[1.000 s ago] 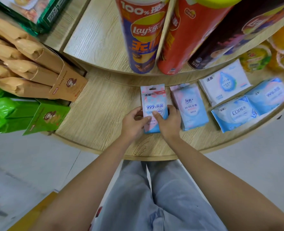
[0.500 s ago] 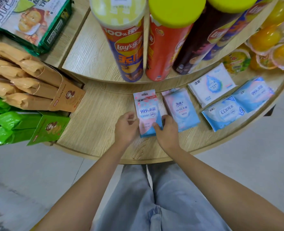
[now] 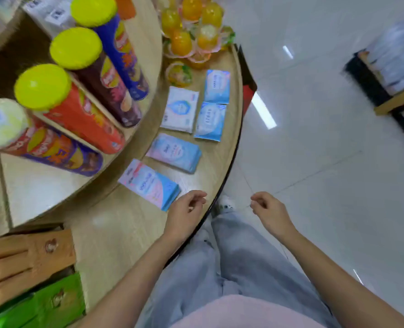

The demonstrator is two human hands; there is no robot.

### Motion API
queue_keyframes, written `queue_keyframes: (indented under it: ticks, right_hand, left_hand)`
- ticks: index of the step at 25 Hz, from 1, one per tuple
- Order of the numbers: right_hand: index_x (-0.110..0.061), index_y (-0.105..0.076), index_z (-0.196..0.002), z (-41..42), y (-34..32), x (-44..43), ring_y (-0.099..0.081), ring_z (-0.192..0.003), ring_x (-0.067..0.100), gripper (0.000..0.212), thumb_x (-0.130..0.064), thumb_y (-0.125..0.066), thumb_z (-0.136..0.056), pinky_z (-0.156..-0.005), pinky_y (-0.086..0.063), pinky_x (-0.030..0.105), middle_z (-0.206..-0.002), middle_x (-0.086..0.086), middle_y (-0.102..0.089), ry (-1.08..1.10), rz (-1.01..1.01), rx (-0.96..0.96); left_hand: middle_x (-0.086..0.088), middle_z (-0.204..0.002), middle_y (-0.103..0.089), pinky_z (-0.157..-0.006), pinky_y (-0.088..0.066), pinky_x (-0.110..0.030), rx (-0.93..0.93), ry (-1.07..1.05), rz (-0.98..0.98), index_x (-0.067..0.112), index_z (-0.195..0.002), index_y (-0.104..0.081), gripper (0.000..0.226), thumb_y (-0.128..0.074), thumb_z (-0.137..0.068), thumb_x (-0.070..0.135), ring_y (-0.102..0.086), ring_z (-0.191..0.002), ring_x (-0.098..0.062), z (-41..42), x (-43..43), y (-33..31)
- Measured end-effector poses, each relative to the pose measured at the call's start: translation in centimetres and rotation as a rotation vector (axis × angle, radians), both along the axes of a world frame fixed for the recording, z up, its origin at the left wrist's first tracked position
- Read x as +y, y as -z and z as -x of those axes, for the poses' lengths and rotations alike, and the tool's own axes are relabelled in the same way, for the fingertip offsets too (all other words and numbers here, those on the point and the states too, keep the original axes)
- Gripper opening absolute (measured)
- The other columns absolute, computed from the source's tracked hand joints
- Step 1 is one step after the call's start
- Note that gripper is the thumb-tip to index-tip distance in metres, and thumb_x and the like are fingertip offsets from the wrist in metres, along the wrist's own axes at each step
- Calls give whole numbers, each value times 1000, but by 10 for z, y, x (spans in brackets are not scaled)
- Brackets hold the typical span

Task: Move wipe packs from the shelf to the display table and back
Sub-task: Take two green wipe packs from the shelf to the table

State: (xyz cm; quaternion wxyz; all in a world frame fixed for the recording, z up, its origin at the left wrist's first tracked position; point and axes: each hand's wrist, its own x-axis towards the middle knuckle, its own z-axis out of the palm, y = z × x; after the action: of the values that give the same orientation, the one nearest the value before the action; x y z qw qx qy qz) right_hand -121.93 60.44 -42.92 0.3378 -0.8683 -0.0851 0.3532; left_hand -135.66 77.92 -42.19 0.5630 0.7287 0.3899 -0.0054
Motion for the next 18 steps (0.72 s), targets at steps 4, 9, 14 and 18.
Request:
queue_keyframes:
  ticks: [4,9,14,18]
  right_hand:
    - [-22,-61,-94,22,-7,-131,-65,-91,24,8,-17,-57,-89,-86,-50,36,-95,5,-68,369,87,17]
    - [-16,-61,-95,52,0,-264,-65,-91,29,9,-11,-59,-87,-87,-50,38,-92,8,-68,843,155,67]
    - [-10,-63,-94,30,5,-358,-64,-81,30,10,-6,-57,-87,-70,-47,25,-90,15,-69,1067,96,152]
    - [-10,-62,-97,-38,-15,-429,-60,-81,24,12,-5,-56,-88,-74,-45,26,-98,17,-68,1158,14,71]
  left_hand:
    - [10,-87,-68,-70,-43,-4,-55,355,-71,17,-101,-68,21,-56,-89,4,-60,-75,7,-86,-43,-13]
    - [9,-82,-66,-69,-44,-10,-167,716,-64,18,-101,-64,24,-54,-88,-1,-58,-70,16,-204,-154,-30]
    - [11,-80,-65,-70,-43,-5,-155,948,-49,15,-100,-66,26,-54,-87,-4,-58,-69,17,-293,-292,-31]
    - [7,-84,-67,-71,-44,-4,-126,1070,-19,18,-99,-64,27,-54,-87,-4,-60,-70,14,-336,-369,-29]
